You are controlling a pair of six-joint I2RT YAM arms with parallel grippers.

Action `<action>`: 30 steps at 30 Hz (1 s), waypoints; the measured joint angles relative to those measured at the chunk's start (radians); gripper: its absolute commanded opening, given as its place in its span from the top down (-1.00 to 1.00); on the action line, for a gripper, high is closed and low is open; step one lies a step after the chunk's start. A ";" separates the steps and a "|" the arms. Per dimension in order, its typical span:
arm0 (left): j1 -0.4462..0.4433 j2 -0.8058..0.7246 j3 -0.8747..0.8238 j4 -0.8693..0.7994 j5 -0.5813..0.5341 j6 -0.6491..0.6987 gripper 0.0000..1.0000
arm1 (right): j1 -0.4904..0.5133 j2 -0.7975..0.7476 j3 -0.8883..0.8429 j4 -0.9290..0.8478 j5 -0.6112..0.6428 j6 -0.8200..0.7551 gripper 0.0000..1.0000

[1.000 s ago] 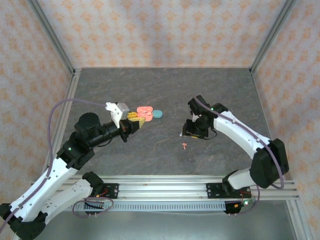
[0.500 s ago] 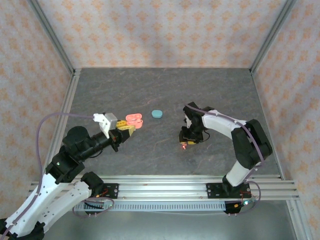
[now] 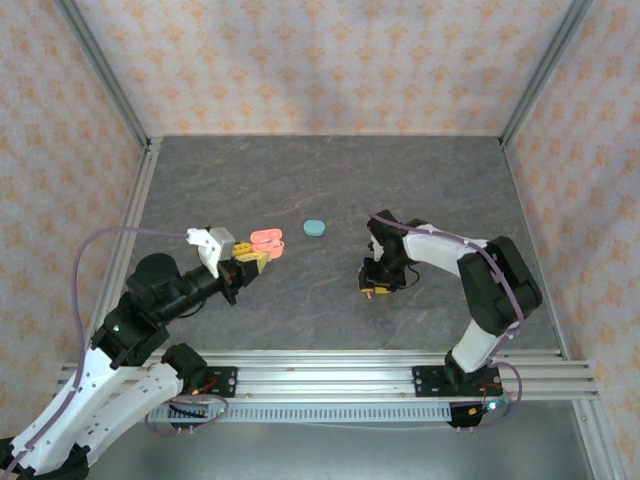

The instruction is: Insert the wireless bluetooth earbuds into the charging case

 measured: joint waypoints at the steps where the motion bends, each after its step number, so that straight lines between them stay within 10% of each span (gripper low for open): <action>1: 0.000 0.000 -0.002 0.000 0.000 0.000 1.00 | -0.002 0.001 -0.001 0.000 -0.002 0.008 0.31; 17: 0.000 -0.014 -0.037 0.000 -0.001 -0.025 1.00 | 0.031 -0.006 -0.005 0.013 0.062 0.259 0.47; 30: 0.000 -0.024 -0.071 0.007 -0.008 -0.053 1.00 | 0.108 0.000 0.061 0.040 0.068 0.398 0.05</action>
